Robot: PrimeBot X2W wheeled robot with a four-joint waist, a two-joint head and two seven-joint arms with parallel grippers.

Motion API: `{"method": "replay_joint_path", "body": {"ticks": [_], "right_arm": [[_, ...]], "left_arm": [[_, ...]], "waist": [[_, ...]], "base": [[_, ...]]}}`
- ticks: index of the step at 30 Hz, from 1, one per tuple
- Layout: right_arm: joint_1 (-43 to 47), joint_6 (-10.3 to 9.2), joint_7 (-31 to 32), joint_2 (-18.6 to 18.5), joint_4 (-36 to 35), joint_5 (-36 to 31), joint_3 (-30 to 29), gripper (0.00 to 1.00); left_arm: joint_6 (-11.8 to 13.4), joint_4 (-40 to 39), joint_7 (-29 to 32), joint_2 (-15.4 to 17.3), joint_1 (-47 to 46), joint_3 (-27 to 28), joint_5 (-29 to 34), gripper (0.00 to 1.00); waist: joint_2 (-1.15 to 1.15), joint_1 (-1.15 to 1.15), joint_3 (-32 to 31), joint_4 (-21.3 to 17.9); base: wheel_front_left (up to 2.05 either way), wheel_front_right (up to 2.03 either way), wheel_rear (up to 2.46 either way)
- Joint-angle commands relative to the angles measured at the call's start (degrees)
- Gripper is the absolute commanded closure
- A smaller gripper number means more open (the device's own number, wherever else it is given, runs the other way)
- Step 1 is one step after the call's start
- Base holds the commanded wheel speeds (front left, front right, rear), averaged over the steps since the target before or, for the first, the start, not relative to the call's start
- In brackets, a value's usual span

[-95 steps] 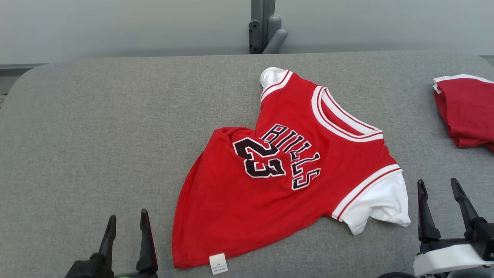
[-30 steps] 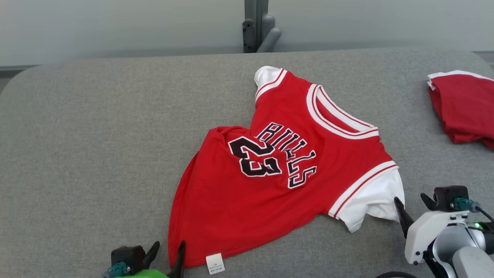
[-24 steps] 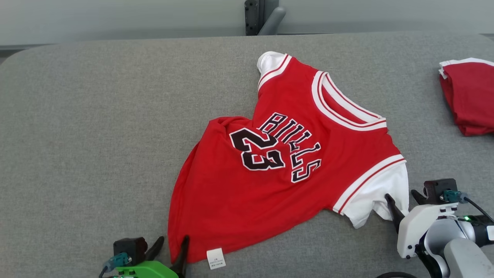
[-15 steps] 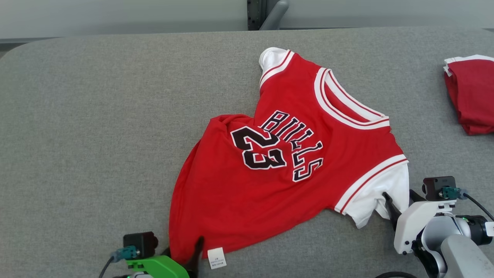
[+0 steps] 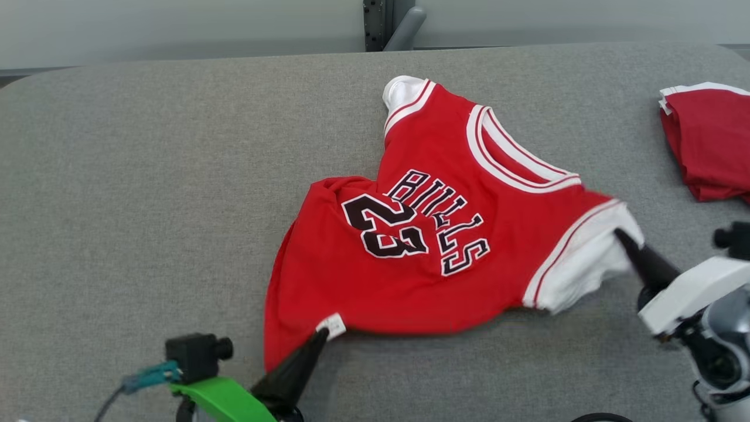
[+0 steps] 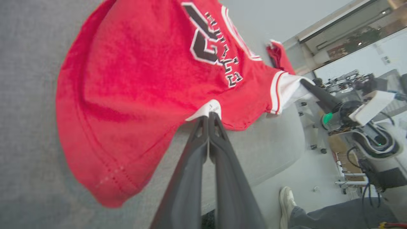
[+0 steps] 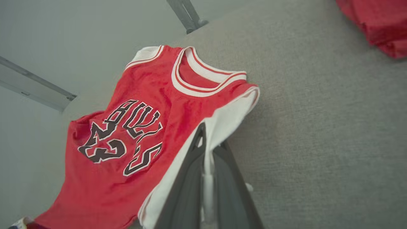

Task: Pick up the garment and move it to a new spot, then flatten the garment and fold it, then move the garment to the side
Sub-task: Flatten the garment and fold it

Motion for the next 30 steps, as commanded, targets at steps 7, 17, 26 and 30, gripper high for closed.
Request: {"method": "replay_joint_path", "body": {"ticks": [7,17,26,30], "right_arm": [[-3.8,0.01,6.4,-4.5,-20.4,13.9,-15.1,1.0],[-37.5,0.01,17.3,1.2,-15.3,6.6,-21.3,1.0],[-77.4,-0.01,5.3,14.1,7.6,-20.0,-23.2,1.0],[-88.2,-0.06,-5.8,15.7,15.3,-24.1,-22.9,1.0]], "left_arm": [[0.6,-24.2,5.2,7.1,-9.5,6.8,-10.3,1.0],[6.1,-13.1,14.3,10.8,-47.7,12.5,-9.6,1.0],[5.2,21.7,-1.5,8.5,-84.8,9.1,9.2,1.0],[6.2,33.0,-14.6,7.7,-95.5,9.9,15.3,1.0]], "waist": [[0.0,0.0,6.3,0.5],[0.0,0.0,19.5,1.9],[0.0,0.0,30.6,2.3],[0.0,0.0,34.1,1.3]], "base": [[0.0,0.0,0.0],[0.0,0.0,0.0],[0.0,0.0,0.0],[0.0,0.0,0.0]]}}
